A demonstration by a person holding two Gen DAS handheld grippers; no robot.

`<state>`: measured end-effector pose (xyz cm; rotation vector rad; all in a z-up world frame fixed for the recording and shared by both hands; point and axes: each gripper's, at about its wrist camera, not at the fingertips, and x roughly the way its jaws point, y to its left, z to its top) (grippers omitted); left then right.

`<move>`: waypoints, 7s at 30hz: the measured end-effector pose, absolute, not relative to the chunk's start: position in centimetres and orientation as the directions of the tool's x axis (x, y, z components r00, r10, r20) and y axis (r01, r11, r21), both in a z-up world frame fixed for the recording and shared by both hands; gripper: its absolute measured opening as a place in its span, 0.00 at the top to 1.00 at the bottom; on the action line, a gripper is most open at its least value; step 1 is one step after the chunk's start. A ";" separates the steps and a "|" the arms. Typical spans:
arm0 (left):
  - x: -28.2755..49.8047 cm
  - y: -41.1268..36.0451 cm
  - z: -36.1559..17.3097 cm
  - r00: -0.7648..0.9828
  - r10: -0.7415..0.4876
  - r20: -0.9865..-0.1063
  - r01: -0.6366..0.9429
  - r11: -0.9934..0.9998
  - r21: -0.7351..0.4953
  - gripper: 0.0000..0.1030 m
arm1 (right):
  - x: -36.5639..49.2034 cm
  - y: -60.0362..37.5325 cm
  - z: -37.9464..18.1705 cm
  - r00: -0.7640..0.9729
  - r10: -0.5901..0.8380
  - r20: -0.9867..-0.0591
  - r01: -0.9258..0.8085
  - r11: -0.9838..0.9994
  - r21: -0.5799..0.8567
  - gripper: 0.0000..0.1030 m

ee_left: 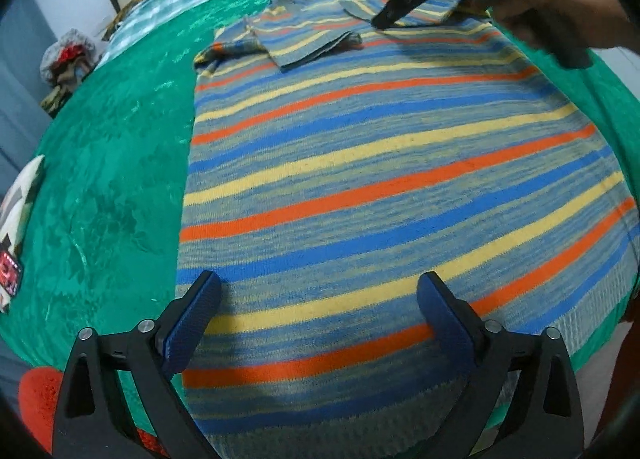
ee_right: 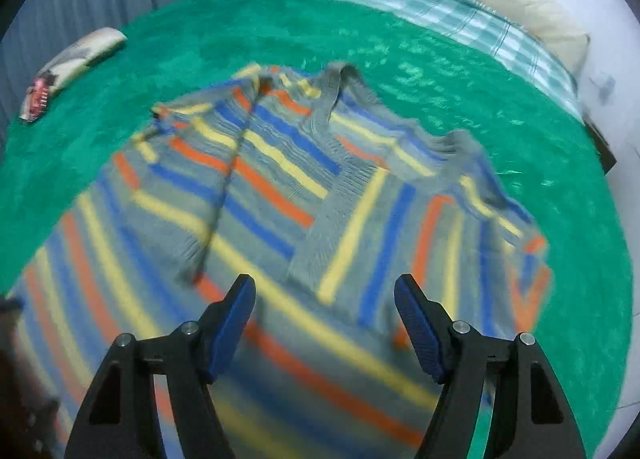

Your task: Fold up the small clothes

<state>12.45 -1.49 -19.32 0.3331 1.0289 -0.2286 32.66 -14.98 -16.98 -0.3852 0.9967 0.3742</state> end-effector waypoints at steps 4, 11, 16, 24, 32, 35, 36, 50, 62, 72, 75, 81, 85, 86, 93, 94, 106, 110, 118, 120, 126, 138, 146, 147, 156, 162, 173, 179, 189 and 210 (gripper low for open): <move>12.5 -1.2 -19.3 0.483 -0.041 -0.875 0.331 0.934 0.139 0.03 | 34.5 -17.7 -17.8 0.470 0.143 -0.871 -0.343 0.939 -0.031 0.95; 12.4 -1.3 -19.3 0.476 -0.059 -0.877 0.323 0.940 0.112 0.03 | 26.4 -39.9 -9.9 0.657 0.004 -0.754 0.231 0.951 0.207 0.95; 12.6 -1.3 -19.4 0.463 -0.073 -0.883 0.311 0.946 0.085 0.03 | 21.6 -48.8 -12.3 0.582 -0.071 -0.810 0.420 0.879 0.224 0.95; 12.1 -0.7 -19.4 0.471 -0.064 -0.880 0.307 0.947 0.095 0.03 | 16.8 -52.2 -12.8 0.591 -0.112 -0.799 0.573 0.756 0.318 0.97; 12.3 -0.7 -19.6 0.470 -0.067 -0.880 0.309 0.947 0.093 0.03 | 17.1 -53.1 -13.6 0.579 -0.021 -0.815 0.530 0.769 0.357 0.97; 12.3 -0.7 -19.6 0.473 -0.069 -0.879 0.311 0.946 0.092 0.03 | 16.8 -53.3 -14.0 0.598 0.019 -0.801 0.513 0.758 0.402 0.97; 12.2 -0.7 -19.6 0.474 -0.069 -0.878 0.311 0.946 0.094 0.03 | 16.8 -53.3 -14.0 0.604 0.021 -0.797 0.507 0.762 0.404 0.97; 12.5 -0.6 -20.0 0.478 -0.061 -0.876 0.316 0.943 0.107 0.02 | 17.9 -51.9 -15.9 0.371 -0.286 -0.883 0.594 0.805 -0.011 0.98; 11.9 0.6 -15.3 0.474 -0.087 -0.876 0.325 0.942 0.083 0.03 | 15.6 -49.2 -12.8 0.416 -0.318 -0.852 0.507 0.859 -0.073 0.54; 24.9 -0.8 -8.4 0.479 -0.282 -0.831 0.394 0.915 -0.084 0.01 | 7.0 -27.6 -11.3 0.468 0.187 -0.864 -0.105 0.982 0.156 0.47; 30.0 -0.2 -13.4 0.412 -0.228 -0.882 0.233 0.962 -0.140 0.03 | 5.4 -22.2 -14.5 0.431 0.216 -0.876 -0.183 0.972 0.149 0.47; 33.6 -0.3 -19.2 0.353 -0.289 -0.890 0.067 0.957 -0.284 0.40 | 4.1 -19.7 -17.0 0.417 0.162 -0.894 -0.251 0.966 0.058 0.47; 33.7 0.9 -18.7 0.334 -0.343 -0.878 0.017 0.934 -0.358 0.99 | 4.1 -20.7 -17.3 0.410 0.171 -0.896 -0.231 0.970 0.080 0.47; 33.5 2.0 -17.7 0.351 -0.347 -0.870 0.008 0.930 -0.367 0.99 | 4.2 -20.9 -17.0 0.412 0.170 -0.895 -0.224 0.971 0.081 0.47; 33.6 13.6 -10.2 0.470 -0.162 -0.868 -0.055 0.976 -0.212 0.99 | 4.9 -22.7 -17.0 0.425 0.184 -0.886 -0.167 0.978 0.123 0.47; 34.3 16.0 -9.6 0.490 -0.068 -0.869 -0.104 0.985 -0.136 0.99 | 5.0 -22.8 -17.0 0.426 0.185 -0.886 -0.162 0.979 0.126 0.47; 36.4 27.3 -16.2 0.426 0.092 -0.900 -0.435 0.893 -0.114 0.27 | 5.6 -22.5 -17.3 0.433 0.160 -0.887 -0.147 0.983 0.105 0.46; 36.1 26.6 -18.5 0.414 0.000 -0.910 -0.373 0.912 -0.170 0.27 | 5.8 -22.2 -17.7 0.427 0.144 -0.893 -0.157 0.984 0.084 0.45; 36.8 26.1 -18.3 0.454 -0.029 -0.891 -0.388 0.893 -0.226 0.96 | 5.8 -21.8 -17.9 0.431 0.125 -0.893 -0.161 0.985 0.060 0.44; 37.1 27.2 -17.7 0.438 0.035 -0.898 -0.413 0.895 -0.166 0.96 | 5.8 -21.7 -17.9 0.434 0.119 -0.893 -0.161 0.986 0.053 0.44; 37.9 28.4 -19.3 0.298 0.082 -0.951 -0.390 0.920 -0.043 0.84 | 5.8 -21.7 -18.0 0.434 0.117 -0.893 -0.161 0.986 0.051 0.43; 40.7 30.7 -20.0 0.339 -0.005 -0.941 -0.462 0.870 -0.171 0.26 | 6.1 -21.6 -18.3 0.429 0.114 -0.896 -0.161 0.986 0.048 0.40; 42.0 26.9 -20.5 0.306 0.319 -0.897 -0.381 0.905 0.192 0.99 | 6.3 -21.4 -18.6 0.426 0.093 -0.900 -0.162 0.986 0.026 0.38; 42.0 26.8 -20.5 0.306 0.322 -0.896 -0.380 0.904 0.195 0.98 | 6.3 -21.4 -18.6 0.426 0.094 -0.900 -0.161 0.987 0.026 0.37; 34.5 20.5 -15.4 0.419 0.405 -0.812 -0.260 0.911 0.321 0.22 | 6.3 -21.8 -18.1 0.417 0.111 -0.902 -0.149 0.987 0.052 0.31; 21.8 6.7 -13.3 0.513 0.047 -0.857 0.137 0.981 0.136 0.23 | 6.4 -23.9 -15.5 0.363 0.114 -0.925 -0.095 0.992 0.085 0.27; 8.9 -2.0 -20.3 0.331 0.023 -0.944 0.410 0.897 0.165 0.63 | 4.7 -20.7 -19.7 0.191 0.022 -0.981 -0.291 0.956 -0.035 0.25; 8.6 -2.6 -20.6 0.331 0.045 -0.943 0.404 0.896 0.184 0.63 | 3.8 -20.1 -20.4 0.177 -0.018 -0.984 -0.265 0.962 -0.065 0.21; 8.0 -2.3 -20.7 0.345 0.039 -0.938 0.387 0.904 0.180 0.63 | 2.9 -19.5 -20.5 0.196 -0.024 -0.980 -0.257 0.963 -0.075 0.21; 7.8 -2.3 -20.6 0.349 0.041 -0.936 0.385 0.905 0.183 0.63 | 3.2 -19.8 -20.4 0.202 -0.024 -0.979 -0.254 0.964 -0.076 0.21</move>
